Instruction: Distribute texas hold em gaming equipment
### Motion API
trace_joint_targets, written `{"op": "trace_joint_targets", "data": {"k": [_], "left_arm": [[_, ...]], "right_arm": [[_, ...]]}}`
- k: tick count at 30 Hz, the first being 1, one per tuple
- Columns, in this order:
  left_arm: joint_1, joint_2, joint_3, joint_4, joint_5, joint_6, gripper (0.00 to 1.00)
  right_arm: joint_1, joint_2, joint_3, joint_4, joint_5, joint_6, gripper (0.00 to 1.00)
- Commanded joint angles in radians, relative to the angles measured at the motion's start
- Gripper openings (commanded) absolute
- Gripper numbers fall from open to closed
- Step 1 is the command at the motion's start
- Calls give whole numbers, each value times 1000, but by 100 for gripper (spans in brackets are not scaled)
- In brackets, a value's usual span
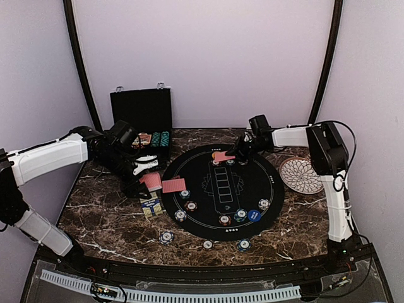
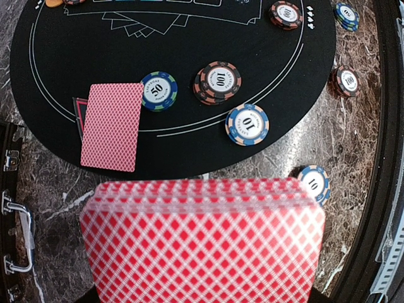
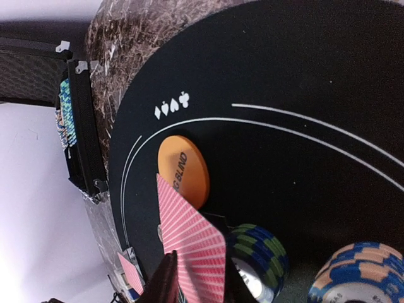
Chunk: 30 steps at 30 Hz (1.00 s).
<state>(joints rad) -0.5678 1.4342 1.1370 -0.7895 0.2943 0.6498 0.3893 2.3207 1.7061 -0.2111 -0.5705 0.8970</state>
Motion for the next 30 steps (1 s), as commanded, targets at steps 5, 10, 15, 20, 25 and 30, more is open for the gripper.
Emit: {"op": "trace_joint_targets", "data": {"k": [5,10,15,20,25,30], "left_arm": [[1,-46,-9,-24,10,11,0],[0,-44,-8,-23,12,12,0],[1,-40,-2,-23,18,9,0],[1,-40,3,-22,20,8,0],[1,-43,9,-15,21,5,0],[1,-43,10,-14,24,0,0]], "right_arm": [[-6,-121,-23,-2,63,-30,44],[-3,-179,-27,-55,116,-55,55],[13,-295,-115,-84,210,-76,60],[75,-434,-240,-11,212,-57,66],[224,-494,-344,117,133,16,74],[368,-496,-430,344,45,137,79]]}}
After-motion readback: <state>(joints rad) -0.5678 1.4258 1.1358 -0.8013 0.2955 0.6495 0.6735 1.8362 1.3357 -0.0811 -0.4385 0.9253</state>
